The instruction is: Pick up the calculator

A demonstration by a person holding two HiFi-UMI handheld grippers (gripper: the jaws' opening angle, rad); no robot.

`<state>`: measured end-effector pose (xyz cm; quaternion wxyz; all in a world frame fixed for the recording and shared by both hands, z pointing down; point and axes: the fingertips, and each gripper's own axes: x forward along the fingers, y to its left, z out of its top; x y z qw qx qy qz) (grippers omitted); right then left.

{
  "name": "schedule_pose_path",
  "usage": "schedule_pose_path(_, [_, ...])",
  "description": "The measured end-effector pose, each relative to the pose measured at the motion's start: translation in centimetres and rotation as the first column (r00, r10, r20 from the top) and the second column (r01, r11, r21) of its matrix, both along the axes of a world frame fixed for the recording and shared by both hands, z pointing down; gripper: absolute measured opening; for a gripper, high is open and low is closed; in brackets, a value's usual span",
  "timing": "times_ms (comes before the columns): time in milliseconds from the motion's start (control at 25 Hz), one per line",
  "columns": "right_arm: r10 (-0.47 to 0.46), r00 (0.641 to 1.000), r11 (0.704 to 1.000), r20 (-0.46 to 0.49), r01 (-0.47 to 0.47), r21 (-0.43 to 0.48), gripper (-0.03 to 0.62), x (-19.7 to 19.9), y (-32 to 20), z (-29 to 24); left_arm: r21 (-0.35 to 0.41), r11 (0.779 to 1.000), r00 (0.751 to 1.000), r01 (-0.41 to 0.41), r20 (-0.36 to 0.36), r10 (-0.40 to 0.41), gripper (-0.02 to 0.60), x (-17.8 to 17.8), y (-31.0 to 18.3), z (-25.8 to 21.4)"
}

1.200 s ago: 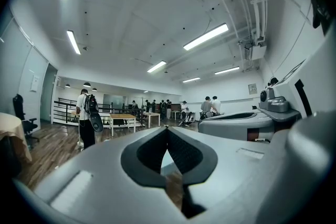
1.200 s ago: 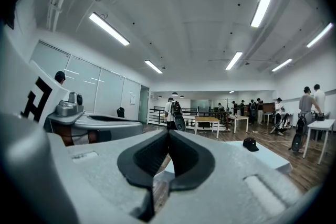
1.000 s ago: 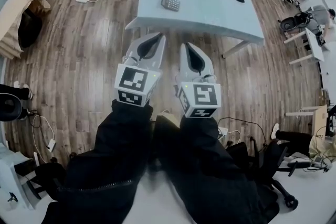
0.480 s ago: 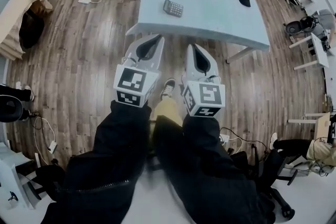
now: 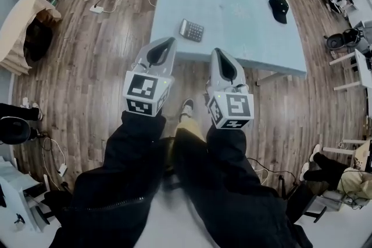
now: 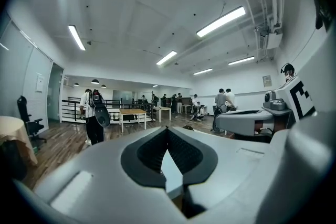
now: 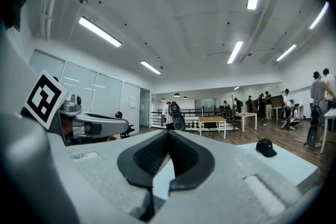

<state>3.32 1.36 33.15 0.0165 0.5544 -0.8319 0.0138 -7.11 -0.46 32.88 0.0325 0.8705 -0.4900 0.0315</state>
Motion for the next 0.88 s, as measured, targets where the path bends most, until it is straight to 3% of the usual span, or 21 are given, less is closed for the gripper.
schedule_pose_path(480, [-0.085, 0.995, 0.996, -0.043, 0.085, -0.001, 0.0, 4.0, -16.3, 0.6, -0.058, 0.996, 0.997, 0.063, 0.037, -0.061, -0.006, 3.9, -16.2, 1.5])
schedule_pose_path(880, [-0.134, 0.99, 0.989, -0.047, 0.131, -0.072, 0.0, 5.2, -22.6, 3.7, -0.158, 0.98, 0.991, 0.123, 0.064, -0.114, -0.006, 4.5, -22.5, 5.6])
